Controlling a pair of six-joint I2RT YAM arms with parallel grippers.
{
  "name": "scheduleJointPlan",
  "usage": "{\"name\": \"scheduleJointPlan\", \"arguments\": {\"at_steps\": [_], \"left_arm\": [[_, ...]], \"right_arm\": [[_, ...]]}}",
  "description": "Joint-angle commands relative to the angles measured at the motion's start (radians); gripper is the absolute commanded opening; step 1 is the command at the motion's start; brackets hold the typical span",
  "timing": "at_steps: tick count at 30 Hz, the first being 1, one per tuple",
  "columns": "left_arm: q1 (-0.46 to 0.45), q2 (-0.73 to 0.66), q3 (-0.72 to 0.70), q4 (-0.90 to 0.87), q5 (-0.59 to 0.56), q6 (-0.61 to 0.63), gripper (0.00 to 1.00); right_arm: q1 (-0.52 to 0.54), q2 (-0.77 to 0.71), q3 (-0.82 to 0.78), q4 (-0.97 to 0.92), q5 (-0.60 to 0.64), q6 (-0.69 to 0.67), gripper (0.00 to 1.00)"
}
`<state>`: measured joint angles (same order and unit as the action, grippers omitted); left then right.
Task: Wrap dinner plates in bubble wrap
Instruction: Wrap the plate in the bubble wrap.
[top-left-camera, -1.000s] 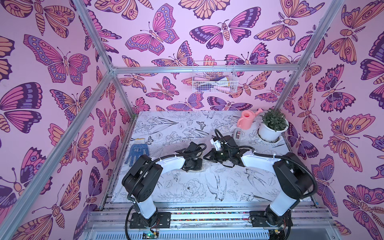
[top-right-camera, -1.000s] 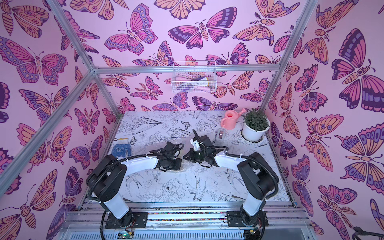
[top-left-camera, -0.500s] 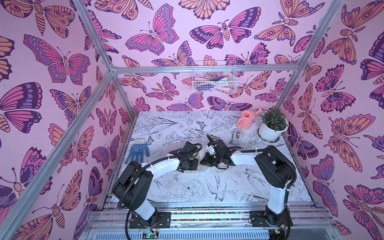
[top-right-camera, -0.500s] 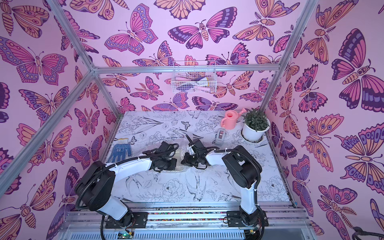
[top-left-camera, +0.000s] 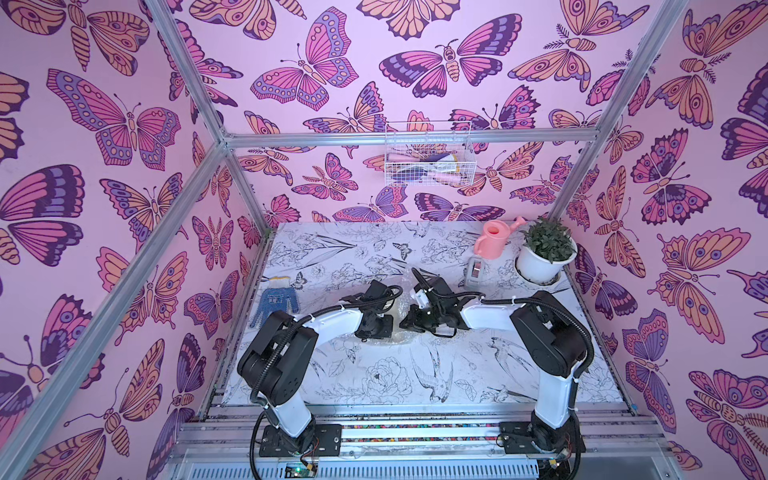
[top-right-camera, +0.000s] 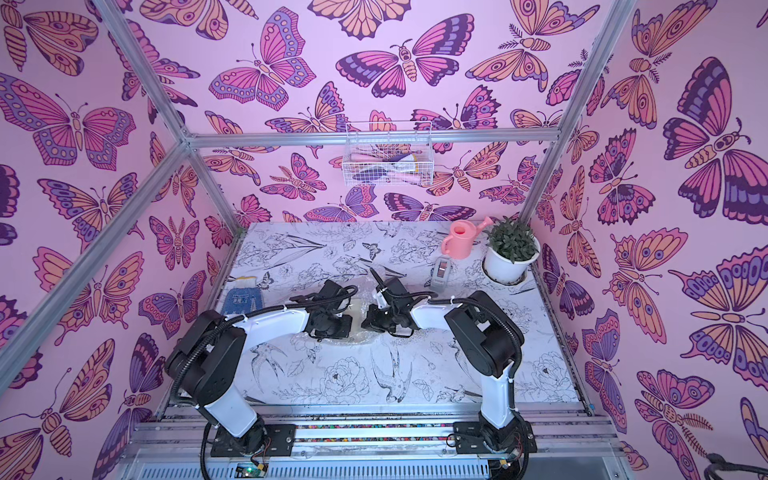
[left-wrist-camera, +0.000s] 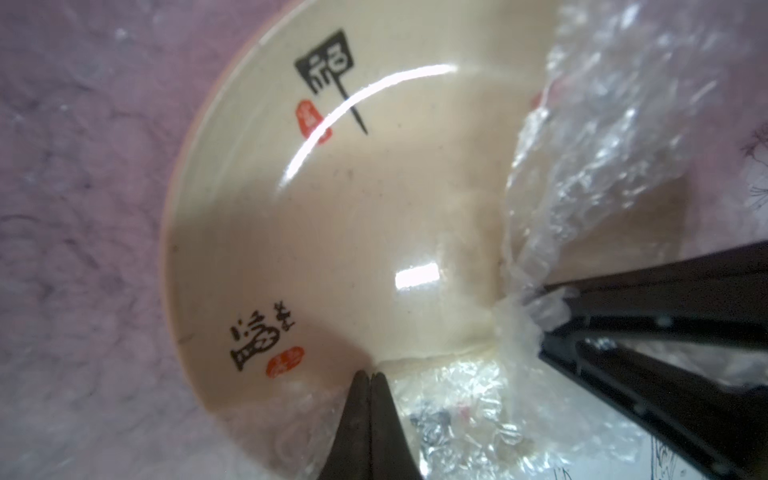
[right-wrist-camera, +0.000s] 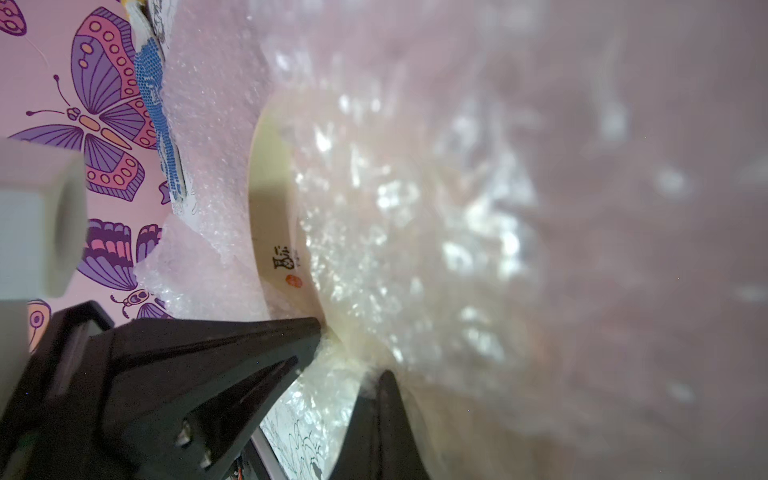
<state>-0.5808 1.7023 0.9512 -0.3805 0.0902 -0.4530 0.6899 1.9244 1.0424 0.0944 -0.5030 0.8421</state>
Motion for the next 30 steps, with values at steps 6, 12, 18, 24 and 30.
{"name": "scheduleJointPlan", "arguments": {"at_steps": [6,12,18,24,30], "left_arm": [[0.006,0.037,-0.055,-0.005,0.009,-0.001,0.0],[0.006,0.011,-0.069,0.005,0.008,-0.006,0.0],[0.02,-0.131,-0.052,-0.029,0.012,-0.012,0.0],[0.031,-0.151,0.012,-0.03,0.091,-0.059,0.02],[0.037,-0.017,0.067,-0.029,0.146,-0.096,0.01]], "right_arm": [[0.07,0.055,0.033,0.144,-0.086,0.147,0.0],[0.077,0.123,0.044,0.109,-0.08,0.133,0.0],[0.077,0.133,0.05,0.025,-0.049,0.085,0.0],[0.077,0.13,0.048,0.024,-0.051,0.08,0.0],[0.077,0.13,0.048,0.037,-0.062,0.087,0.0]]}}
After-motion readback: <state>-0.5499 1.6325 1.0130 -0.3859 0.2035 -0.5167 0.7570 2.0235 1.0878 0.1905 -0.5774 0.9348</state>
